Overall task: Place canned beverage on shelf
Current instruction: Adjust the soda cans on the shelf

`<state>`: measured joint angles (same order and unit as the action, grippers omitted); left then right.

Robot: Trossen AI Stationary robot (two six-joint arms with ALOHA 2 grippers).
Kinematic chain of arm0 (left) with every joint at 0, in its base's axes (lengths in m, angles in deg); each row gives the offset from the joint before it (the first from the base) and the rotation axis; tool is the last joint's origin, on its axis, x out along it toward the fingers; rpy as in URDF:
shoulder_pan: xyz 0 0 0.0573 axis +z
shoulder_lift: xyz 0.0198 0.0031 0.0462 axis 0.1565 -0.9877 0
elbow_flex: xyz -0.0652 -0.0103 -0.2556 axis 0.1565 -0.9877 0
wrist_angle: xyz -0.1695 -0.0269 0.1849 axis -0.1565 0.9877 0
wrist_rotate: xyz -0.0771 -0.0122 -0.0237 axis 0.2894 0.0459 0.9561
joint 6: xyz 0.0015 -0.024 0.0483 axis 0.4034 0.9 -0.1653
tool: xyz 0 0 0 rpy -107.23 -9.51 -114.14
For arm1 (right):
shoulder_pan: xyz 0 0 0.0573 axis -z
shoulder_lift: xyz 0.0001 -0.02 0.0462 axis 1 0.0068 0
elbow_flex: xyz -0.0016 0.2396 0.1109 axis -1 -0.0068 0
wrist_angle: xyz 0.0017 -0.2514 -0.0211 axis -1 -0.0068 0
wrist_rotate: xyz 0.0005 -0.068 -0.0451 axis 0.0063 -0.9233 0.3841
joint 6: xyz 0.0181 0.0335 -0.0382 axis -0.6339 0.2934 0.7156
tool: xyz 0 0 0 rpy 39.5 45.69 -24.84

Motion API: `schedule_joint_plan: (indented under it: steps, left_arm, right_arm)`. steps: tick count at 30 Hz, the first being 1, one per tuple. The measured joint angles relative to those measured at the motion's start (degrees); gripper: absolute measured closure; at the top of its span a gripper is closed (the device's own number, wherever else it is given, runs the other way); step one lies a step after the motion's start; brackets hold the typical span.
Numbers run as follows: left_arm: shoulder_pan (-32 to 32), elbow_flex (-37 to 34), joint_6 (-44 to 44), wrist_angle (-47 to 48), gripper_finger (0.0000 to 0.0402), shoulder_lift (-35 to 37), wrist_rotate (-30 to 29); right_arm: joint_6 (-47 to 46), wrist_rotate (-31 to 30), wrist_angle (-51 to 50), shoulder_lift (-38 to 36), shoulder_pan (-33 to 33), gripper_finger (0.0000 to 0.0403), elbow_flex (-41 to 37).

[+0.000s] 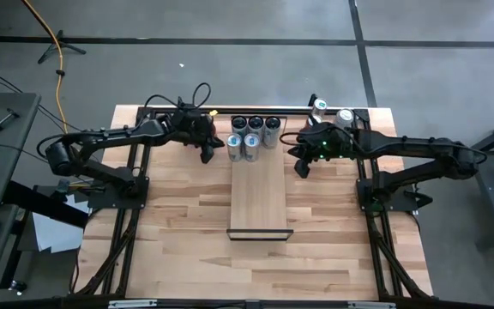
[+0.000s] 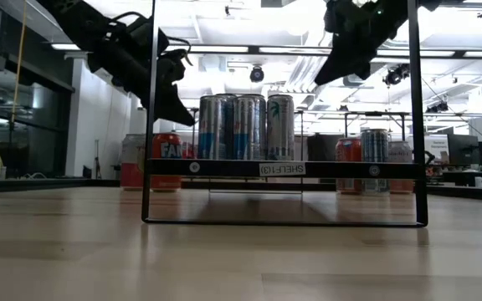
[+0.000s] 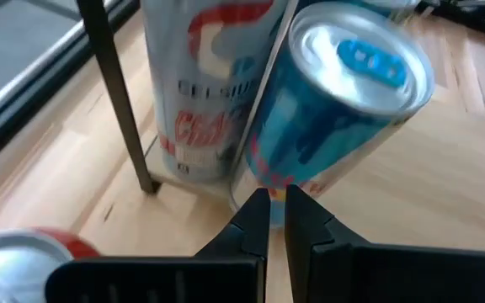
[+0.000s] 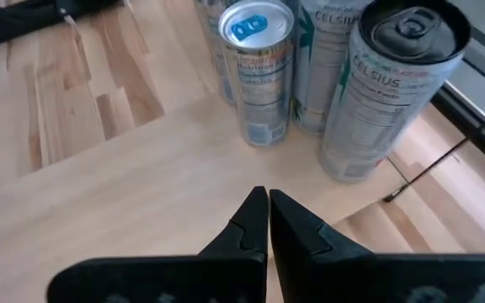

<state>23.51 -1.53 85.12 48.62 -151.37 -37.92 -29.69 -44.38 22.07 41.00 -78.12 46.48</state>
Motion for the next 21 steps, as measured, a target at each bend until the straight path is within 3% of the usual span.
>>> schedule_joint_plan:
  steps: [13, 21]
  left_arm:
    - [-1.28, -0.02, 0.99, -6.81, 0.0401, -3.36, 0.43]
    - [-2.68, -0.02, 1.65, -7.11, 0.0401, -4.03, -0.59]
  right_arm:
    - [-0.41, -0.4, 6.74, 1.68, -0.01, 0.0403, 0.02]
    - [-1.88, -0.51, 11.33, 7.13, -0.12, 0.0403, 0.02]
